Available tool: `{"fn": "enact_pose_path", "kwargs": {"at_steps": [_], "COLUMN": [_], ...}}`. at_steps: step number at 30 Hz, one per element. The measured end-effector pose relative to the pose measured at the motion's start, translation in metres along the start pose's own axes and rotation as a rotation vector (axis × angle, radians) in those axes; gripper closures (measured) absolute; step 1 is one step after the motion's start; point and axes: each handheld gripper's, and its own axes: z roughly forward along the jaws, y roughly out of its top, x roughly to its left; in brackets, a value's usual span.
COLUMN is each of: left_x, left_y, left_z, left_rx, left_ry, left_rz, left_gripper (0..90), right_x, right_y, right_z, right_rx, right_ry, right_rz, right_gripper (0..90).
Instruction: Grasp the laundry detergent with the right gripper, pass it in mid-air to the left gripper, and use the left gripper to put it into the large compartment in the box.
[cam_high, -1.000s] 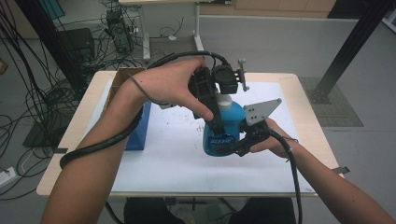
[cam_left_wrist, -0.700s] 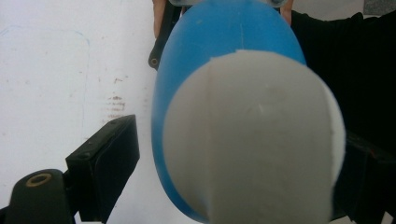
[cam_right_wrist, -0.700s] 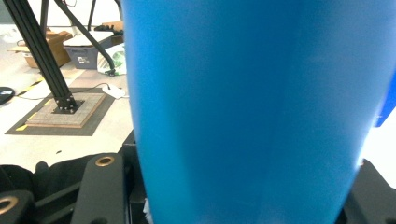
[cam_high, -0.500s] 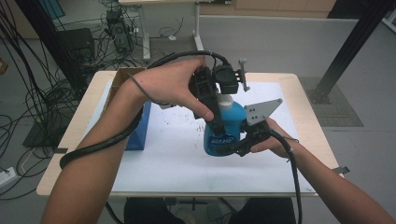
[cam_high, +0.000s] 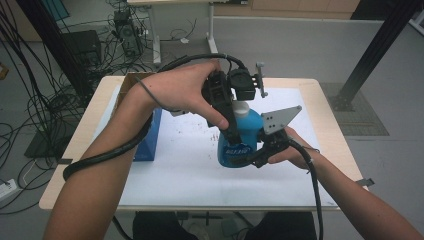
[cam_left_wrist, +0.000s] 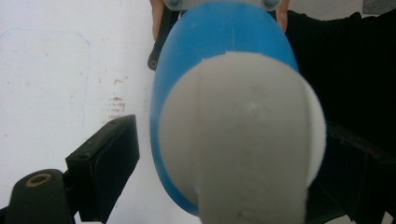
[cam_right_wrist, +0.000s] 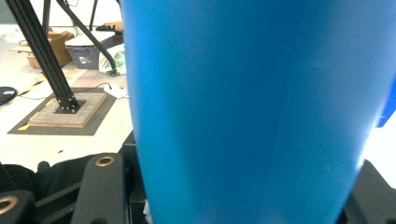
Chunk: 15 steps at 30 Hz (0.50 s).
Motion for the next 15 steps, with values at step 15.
{"fn": "enact_pose_path", "kwargs": {"at_steps": [15], "left_x": [0.0002], "left_y": [-0.0016], "left_z": [-0.0015], "left_rx": [0.005], "left_ry": [0.002], "left_rz": [0.005], "left_gripper": [12.6], "right_x": [-0.0003], "right_y": [0.0003], "right_z": [0.002], "right_rx": [0.009], "right_ry": [0.005], "right_rz": [0.001], "right_gripper": [40.7]}}
